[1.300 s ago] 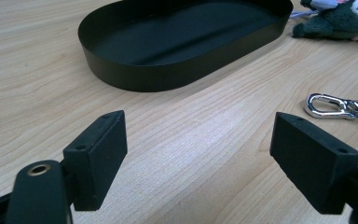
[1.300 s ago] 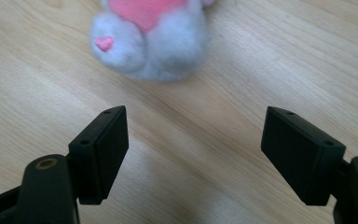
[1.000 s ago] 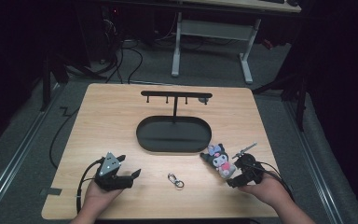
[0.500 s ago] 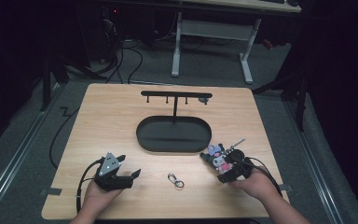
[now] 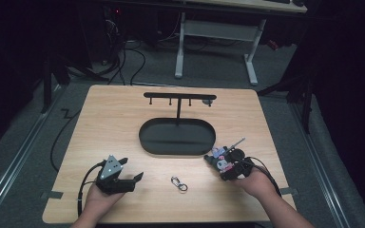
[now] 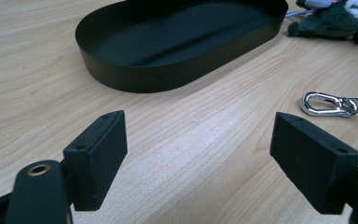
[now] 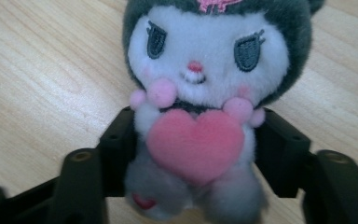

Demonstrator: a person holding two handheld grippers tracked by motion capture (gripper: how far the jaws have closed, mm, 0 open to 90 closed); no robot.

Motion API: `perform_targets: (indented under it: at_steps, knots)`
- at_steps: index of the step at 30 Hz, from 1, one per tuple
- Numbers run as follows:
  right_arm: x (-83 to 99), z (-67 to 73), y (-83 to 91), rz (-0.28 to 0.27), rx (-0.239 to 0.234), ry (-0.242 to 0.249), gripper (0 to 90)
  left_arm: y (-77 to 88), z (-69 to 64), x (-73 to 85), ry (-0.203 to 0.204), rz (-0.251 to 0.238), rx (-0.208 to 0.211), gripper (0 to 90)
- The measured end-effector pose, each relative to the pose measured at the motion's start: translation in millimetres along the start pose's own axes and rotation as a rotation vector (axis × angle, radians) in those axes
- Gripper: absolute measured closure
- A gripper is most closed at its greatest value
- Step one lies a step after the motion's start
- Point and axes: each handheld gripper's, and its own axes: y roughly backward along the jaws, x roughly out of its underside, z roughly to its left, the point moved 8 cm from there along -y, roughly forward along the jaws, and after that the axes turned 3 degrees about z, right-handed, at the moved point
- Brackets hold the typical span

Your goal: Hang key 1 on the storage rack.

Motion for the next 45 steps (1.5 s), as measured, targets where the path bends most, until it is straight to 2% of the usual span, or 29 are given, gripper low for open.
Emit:
perform_targets:
  at_steps: [1, 4, 11, 16, 19, 20, 22, 35, 45]
  knots:
    - [-0.9, -0.5, 2.0, -0.015, -0.002, -0.002, 45.4, 0.1, 0.2, 0.1, 0.001, 0.001, 0.0, 19.4]
    - [-0.4, -2.3, 6.2, -0.016, 0.006, -0.004, 47.5, 0.0, 0.1, 0.1, 0.001, 0.001, 0.001, 19.5]
    - [4.1, -2.6, 20.9, -0.04, -0.025, 0.002, 48.1, -0.3, -0.1, 0.3, -0.001, 0.002, 0.0, 19.5]
    - [6.1, -3.2, 31.9, -0.062, -0.033, 0.007, 48.1, -0.3, -0.2, 0.3, 0.0, 0.001, 0.0, 19.5]
    - [6.7, -2.2, 35.6, -0.062, -0.034, -0.012, 48.1, -0.6, -0.1, 0.5, -0.002, 0.003, 0.0, 19.5]
    - [4.9, -3.6, 39.4, -0.077, -0.037, 0.004, 48.1, -0.7, -0.1, 0.6, -0.002, 0.004, 0.0, 19.5]
    - [4.4, -3.7, 40.3, -0.08, -0.038, 0.002, 48.1, -0.6, 0.0, 0.5, -0.002, 0.004, 0.0, 19.5]
    - [-10.6, -7.7, 64.2, -0.147, -0.036, -0.004, 48.1, 0.5, -0.7, 0.1, -0.001, 0.001, 0.003, 19.5]
    - [-37.3, -14.3, 92.6, -0.199, -0.05, -0.014, 48.1, 0.1, -1.0, 0.8, 0.001, 0.003, 0.002, 19.5]
